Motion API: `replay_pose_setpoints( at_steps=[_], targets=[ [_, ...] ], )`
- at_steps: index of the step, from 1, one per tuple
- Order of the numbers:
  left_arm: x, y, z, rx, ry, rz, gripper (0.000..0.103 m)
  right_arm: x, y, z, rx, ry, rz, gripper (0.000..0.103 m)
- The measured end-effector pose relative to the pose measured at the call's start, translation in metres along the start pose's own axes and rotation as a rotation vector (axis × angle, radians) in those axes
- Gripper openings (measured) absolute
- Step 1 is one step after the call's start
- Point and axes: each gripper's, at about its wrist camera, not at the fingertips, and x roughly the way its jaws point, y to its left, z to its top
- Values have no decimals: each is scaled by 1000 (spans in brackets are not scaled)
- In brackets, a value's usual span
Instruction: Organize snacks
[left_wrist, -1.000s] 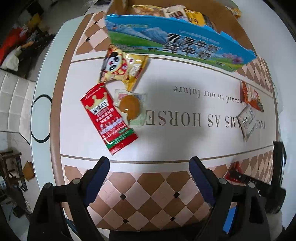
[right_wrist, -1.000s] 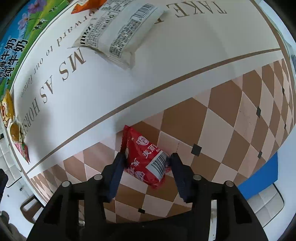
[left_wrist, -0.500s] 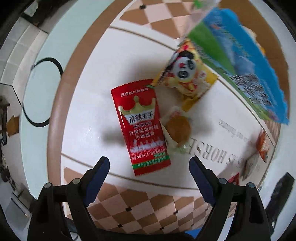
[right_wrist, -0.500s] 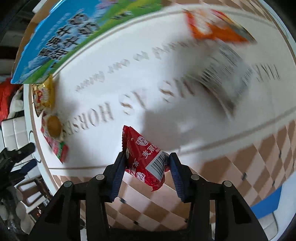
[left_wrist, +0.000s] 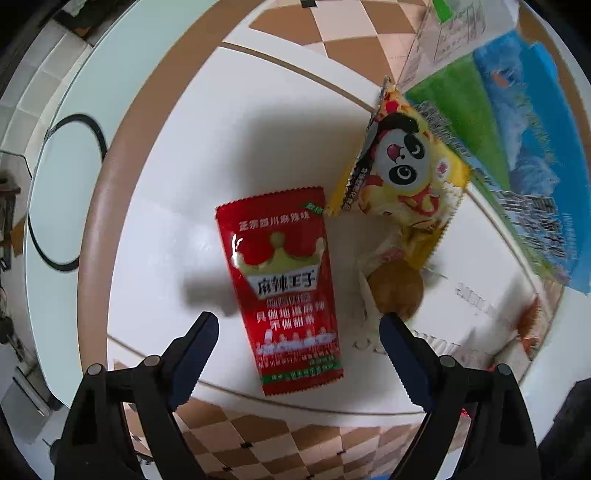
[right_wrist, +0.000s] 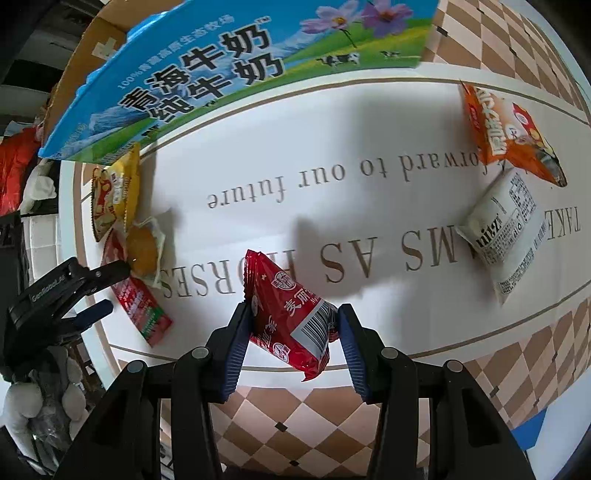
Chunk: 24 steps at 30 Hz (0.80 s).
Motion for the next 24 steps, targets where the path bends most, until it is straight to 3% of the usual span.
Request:
replay_pose_setpoints(
  at_steps=[4,13,15,17,24],
  targets=[
    [-10,15,-9,-24,-31,19,90,-10,-3,-1,-2,-18,7,50],
    [26,5,-15,23,20,82,88,-14,-15,5,5,-13,-1,50],
    [26,-2,-15,46,-17,123,80,-10,-11,2,2,-12,-9,50],
    [21,-8,-20,92,-65,169,49,-7,-10,1,2,-10,-12,50],
    [22,-7,-32,146,-76,191,44,-2,-1,1,-8,-15,-16,50]
  ],
)
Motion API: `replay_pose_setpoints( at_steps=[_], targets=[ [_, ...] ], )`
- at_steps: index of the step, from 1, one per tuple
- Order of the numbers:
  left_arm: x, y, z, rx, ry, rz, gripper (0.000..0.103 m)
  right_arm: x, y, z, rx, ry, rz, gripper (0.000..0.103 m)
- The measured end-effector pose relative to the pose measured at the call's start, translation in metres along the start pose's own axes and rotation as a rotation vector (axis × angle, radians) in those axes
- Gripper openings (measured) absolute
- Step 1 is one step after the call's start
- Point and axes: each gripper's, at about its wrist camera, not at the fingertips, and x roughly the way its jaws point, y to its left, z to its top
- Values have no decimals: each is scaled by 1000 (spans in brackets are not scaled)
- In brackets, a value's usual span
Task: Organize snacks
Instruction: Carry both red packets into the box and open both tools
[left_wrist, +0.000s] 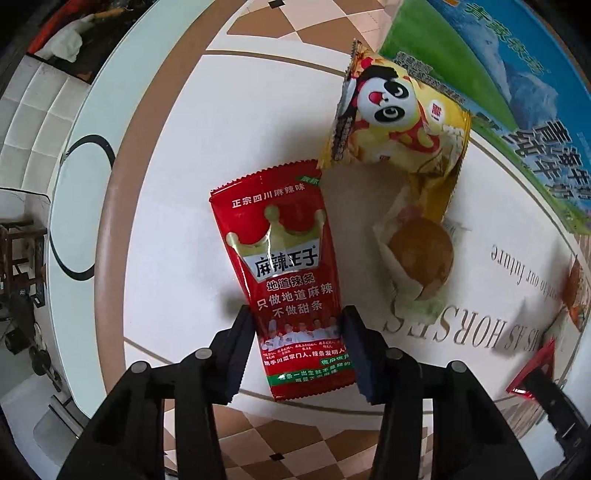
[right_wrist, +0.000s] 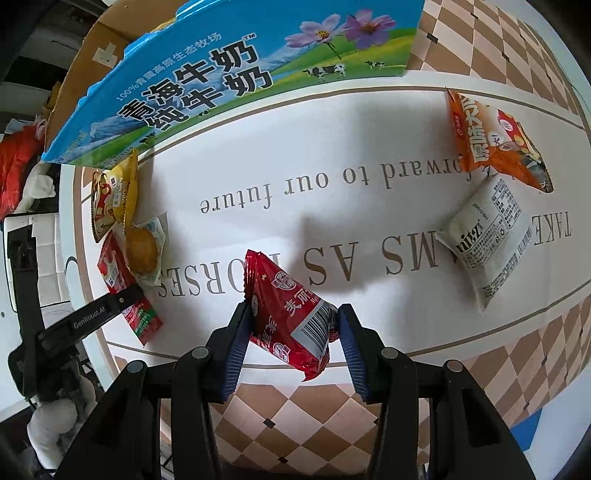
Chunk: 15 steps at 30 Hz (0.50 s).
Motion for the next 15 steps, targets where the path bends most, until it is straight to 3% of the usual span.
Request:
replay_pose_setpoints(
  at_steps=[5,10,15],
  targets=[
    [-18,-2,-20,37,-38,-11,43,-5,7,-3,-34,-10,6,50],
    [-62,-18,-50,100,-94,-90,42,-29,15,-11,-100,-39,28,50],
    [-123,-36,-39,161,-181,-175,41,-69,20,-8,-125,-80,93,50]
  ],
)
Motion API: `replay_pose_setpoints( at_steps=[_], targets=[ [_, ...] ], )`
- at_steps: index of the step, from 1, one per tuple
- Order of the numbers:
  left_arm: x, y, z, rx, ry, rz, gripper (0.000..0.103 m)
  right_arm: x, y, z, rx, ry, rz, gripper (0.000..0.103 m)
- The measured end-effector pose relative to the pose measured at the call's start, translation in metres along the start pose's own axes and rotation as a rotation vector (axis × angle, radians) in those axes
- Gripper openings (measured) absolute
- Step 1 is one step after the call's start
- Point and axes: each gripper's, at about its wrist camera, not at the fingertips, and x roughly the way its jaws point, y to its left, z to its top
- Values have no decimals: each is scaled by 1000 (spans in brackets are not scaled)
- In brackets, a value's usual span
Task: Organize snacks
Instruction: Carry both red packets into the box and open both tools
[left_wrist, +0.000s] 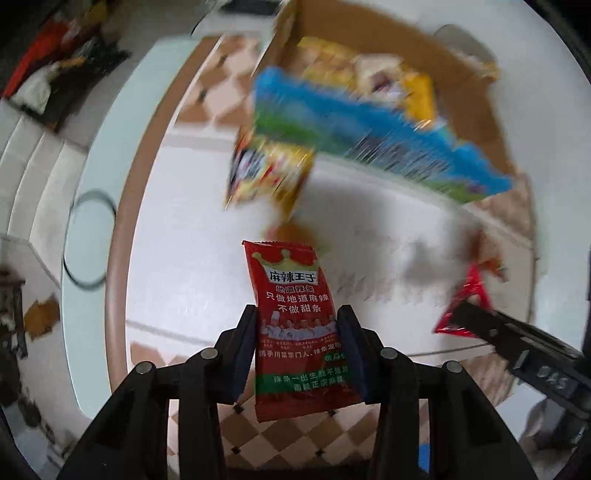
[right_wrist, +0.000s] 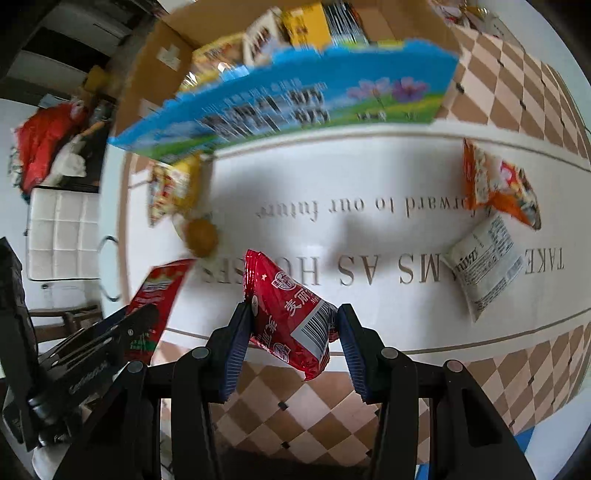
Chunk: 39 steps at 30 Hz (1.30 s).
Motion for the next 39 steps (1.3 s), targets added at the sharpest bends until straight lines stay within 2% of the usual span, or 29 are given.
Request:
replay_pose_setpoints(
  at_steps=[4,8,14,20,28,32,37,39],
  targets=[
    [-33,-29,43,47,-69,-53,40,-37,2,18,-2,-54,53,50],
    [-58,-54,84,99,-130,-69,40,-77,3,46,-4,-128,85,50],
    [-75,-81,152,163,-184,-41,40,-109,-4,108,13,-208,64,50],
    [-45,-104,230,207,-125,-20,40,-100,-25,177,49,-209,0,50],
    [25,-128,299,244,-5,34,41,-64,-43,258,82,-180,-94,50],
    [58,-129,321,222,59,39,41,-50,-50,288,91,-180,-134,50],
    [84,-129,338,212,95,53,43,-31,-59,317,105,-169,-152,50],
    [91,-127,341,198,112,49,48,-23,-62,326,109,-159,-147,51]
  ],
)
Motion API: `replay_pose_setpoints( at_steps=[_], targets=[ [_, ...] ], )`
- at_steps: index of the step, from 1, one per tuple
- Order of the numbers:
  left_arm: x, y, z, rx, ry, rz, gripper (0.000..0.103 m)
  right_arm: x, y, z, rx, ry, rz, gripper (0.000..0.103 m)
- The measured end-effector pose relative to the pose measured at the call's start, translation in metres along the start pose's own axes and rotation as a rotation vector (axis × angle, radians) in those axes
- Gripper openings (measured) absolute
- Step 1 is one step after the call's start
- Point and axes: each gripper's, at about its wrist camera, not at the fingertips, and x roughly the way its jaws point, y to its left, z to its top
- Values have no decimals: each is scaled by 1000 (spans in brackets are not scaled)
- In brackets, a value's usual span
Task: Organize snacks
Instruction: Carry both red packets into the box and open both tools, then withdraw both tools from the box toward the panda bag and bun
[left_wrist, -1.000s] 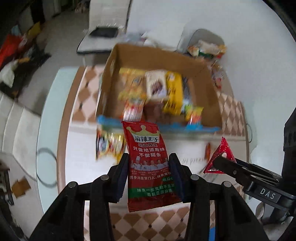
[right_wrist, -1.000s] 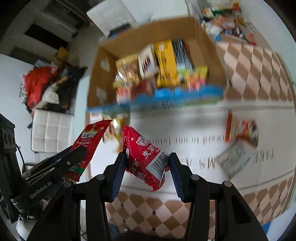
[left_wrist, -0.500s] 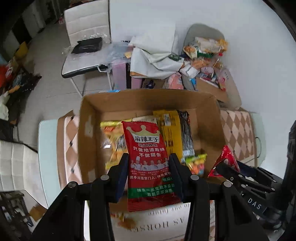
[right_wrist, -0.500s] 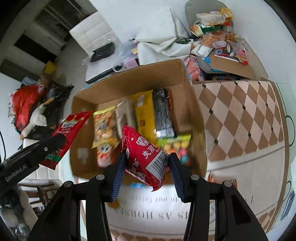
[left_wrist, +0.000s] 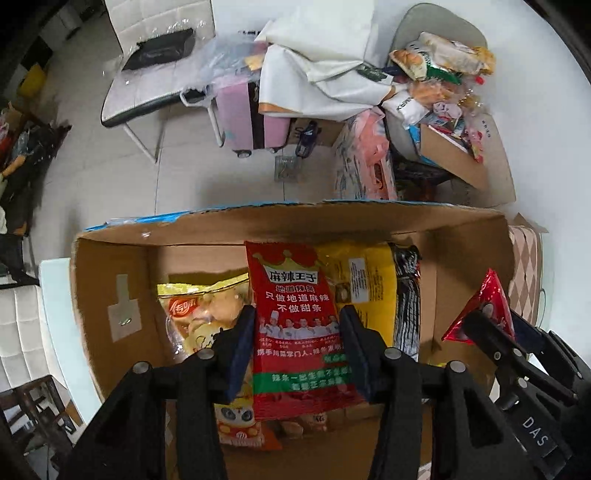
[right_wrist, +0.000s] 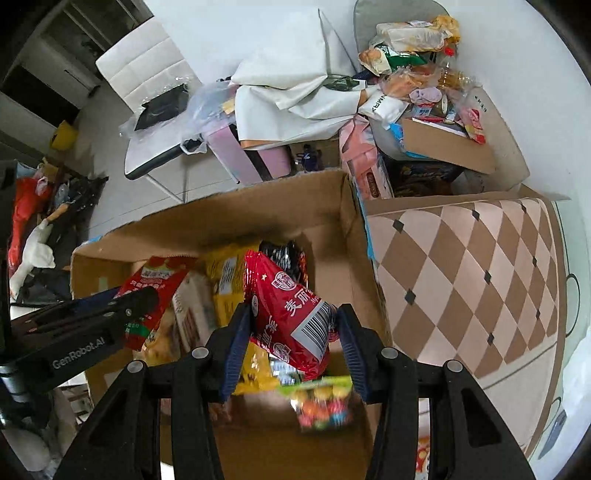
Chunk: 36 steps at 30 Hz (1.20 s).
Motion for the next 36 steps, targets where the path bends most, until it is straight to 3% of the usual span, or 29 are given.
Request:
replay_pose_setpoints(
  at_steps=[3,5,6,12,20,26,36],
  targets=[
    [4,1,1,-3,11,-13,56,13,-1,7,5,44,4,56],
    [5,0,2,5,5,-15,81,18,-1,9,-3,57,-9,78],
    [4,-1,0,12,-1,-15,84,19,0,9,-7,54,-5,85],
    [1,3,-5,15,-13,-8,87,23,7,1,-25,73,-26,90],
    [-29,6,-25,20,-103,-24,90,9,16,-19,-68,55,-55,90],
    [-56,1,-61,52,-198,8,90,-15,25,-48,-108,-9,-70,91],
    [-96,10,-131,14,-352,43,90,-57,30,-104,-137,-109,-84,91]
  ],
)
